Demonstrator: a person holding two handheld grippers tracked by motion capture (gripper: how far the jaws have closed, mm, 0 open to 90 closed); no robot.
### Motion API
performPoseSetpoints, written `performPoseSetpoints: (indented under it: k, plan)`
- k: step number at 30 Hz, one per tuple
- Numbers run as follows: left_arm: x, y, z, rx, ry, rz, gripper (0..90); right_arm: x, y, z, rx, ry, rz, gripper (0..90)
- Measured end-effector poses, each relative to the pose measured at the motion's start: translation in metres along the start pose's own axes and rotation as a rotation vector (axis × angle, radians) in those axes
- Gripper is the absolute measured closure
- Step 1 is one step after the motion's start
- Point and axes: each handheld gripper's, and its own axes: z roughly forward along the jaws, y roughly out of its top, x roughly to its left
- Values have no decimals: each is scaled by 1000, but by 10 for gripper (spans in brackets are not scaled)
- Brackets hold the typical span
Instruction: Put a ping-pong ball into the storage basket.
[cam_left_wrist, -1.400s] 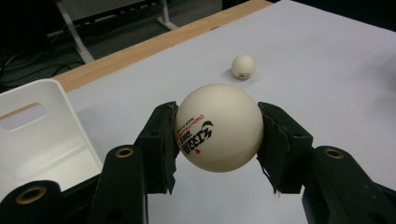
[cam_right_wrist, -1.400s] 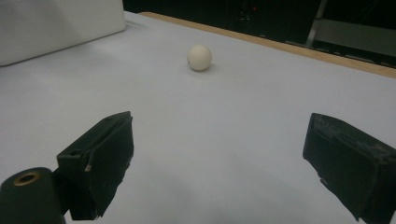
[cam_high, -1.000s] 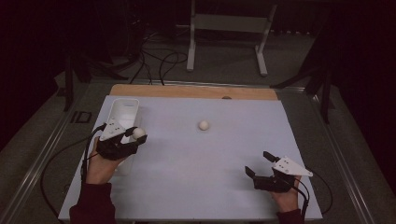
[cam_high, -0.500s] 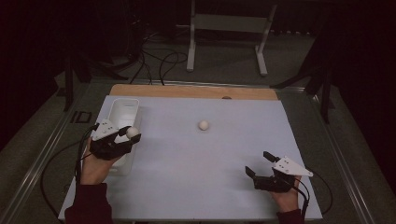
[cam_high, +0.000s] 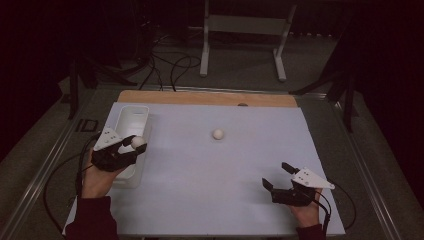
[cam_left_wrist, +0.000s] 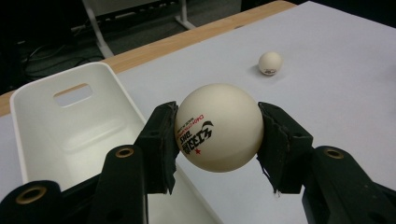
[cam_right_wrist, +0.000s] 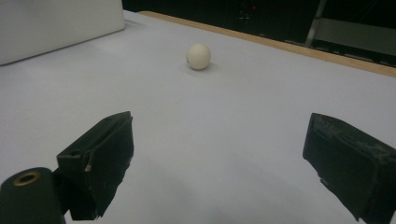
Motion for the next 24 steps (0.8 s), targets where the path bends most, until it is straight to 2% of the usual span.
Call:
performPoseSetpoints:
  k: [9,24]
  plan:
    - [4,-2,-4,-18,4,-3,508,0,0,0,0,0,-1,85]
    - [9,-6,-8,-17,21,-9,508,0,0,0,1,-1,-3,85]
